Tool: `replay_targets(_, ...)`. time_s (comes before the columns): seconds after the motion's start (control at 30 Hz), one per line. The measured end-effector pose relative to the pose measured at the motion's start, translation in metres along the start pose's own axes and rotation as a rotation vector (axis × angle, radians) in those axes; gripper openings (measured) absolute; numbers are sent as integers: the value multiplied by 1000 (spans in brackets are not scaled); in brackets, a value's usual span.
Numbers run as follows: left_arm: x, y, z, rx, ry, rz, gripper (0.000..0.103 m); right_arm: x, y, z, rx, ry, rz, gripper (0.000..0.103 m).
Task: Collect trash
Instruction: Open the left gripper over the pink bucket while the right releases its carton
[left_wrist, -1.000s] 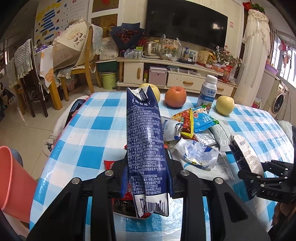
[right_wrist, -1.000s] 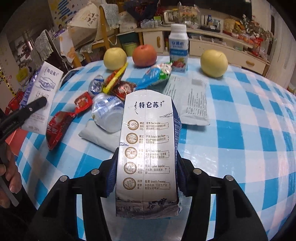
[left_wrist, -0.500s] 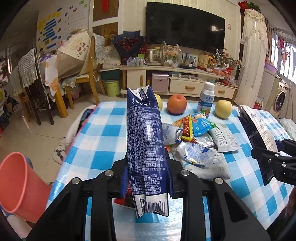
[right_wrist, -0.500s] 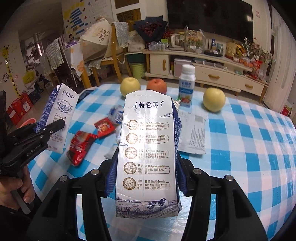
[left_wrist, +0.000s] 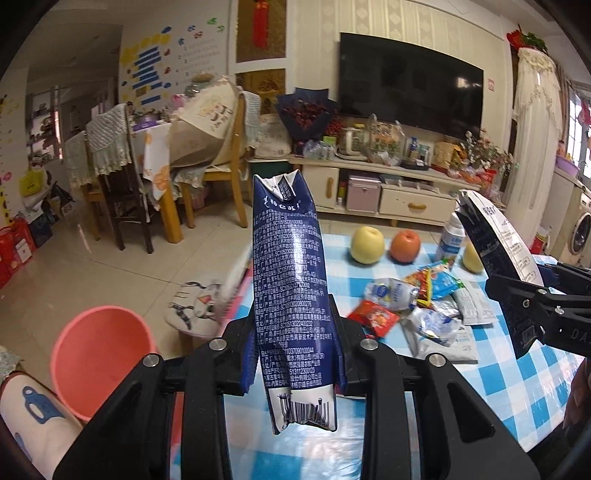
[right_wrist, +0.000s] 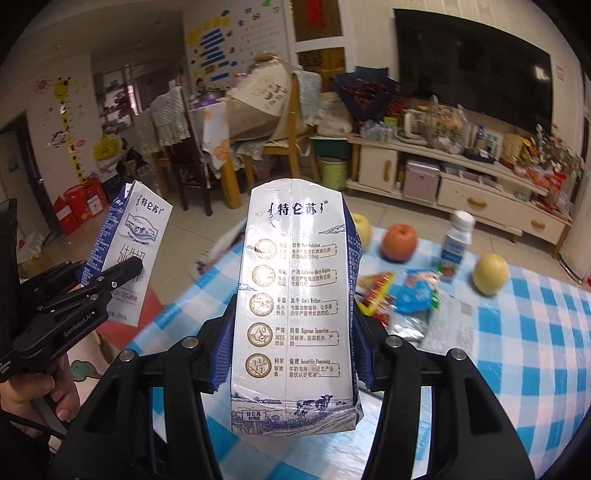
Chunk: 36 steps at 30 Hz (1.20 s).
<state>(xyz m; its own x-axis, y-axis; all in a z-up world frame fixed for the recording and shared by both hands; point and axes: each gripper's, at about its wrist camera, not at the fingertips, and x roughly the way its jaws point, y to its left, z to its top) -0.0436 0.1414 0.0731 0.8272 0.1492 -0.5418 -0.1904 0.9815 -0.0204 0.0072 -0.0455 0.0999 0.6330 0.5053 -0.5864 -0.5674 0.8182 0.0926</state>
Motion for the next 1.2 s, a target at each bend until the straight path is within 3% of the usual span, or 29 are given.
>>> replay_targets(0.4,-46,142,10,-115,-11,209,33,47,151,74,-159,-14,232,54)
replay_targets(0.67,-48,210,10,-166,-4,288,33,95,251,108,-240,5,345,54)
replay_targets(0.9,-39,250,5,-191,6,325,33,125,290,120,-243,29,376,54)
replay_targets(1.2,-34,279,-5,-222,23,338,33,149,310,110,-254,61,386,54)
